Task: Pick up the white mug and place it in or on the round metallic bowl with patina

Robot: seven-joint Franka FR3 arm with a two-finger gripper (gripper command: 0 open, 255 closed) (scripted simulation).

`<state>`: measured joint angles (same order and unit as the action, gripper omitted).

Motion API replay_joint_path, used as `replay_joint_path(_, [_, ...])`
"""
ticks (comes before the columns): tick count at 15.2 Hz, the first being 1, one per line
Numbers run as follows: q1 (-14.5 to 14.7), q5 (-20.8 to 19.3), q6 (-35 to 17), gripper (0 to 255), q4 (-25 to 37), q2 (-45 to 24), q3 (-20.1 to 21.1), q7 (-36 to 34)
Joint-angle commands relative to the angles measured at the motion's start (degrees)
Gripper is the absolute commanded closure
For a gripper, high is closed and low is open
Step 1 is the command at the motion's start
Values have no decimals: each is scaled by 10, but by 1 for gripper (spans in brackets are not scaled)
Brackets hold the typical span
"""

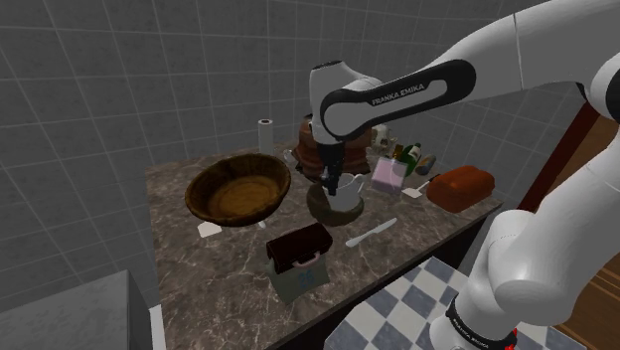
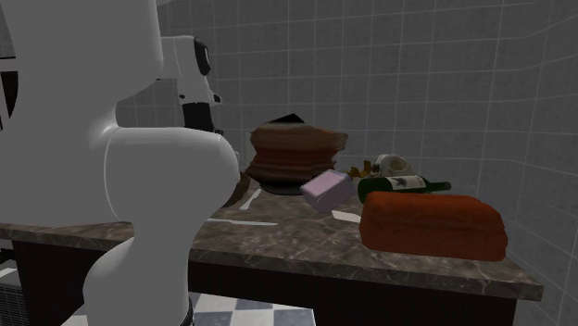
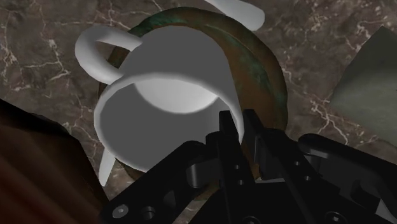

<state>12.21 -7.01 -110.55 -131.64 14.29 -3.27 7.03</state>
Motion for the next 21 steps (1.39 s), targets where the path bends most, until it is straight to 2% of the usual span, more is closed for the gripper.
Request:
replay_joint_path(1, [-1, -1, -10, 255, -7, -2, -1, 0])
replay_joint_path(8, [-1, -1, -9, 255, -7, -2, -1, 0])
replay_joint_path(9, [-1, -1, -9, 0, -7, -2, -1, 0])
replay_joint_path(14, [-1, -1, -9, 0, -7, -2, -1, 0])
replay_joint_path(18, [3, 4, 65, 0, 58, 7, 4, 2])
replay_joint_path(21, [3, 4, 65, 0, 58, 7, 4, 2])
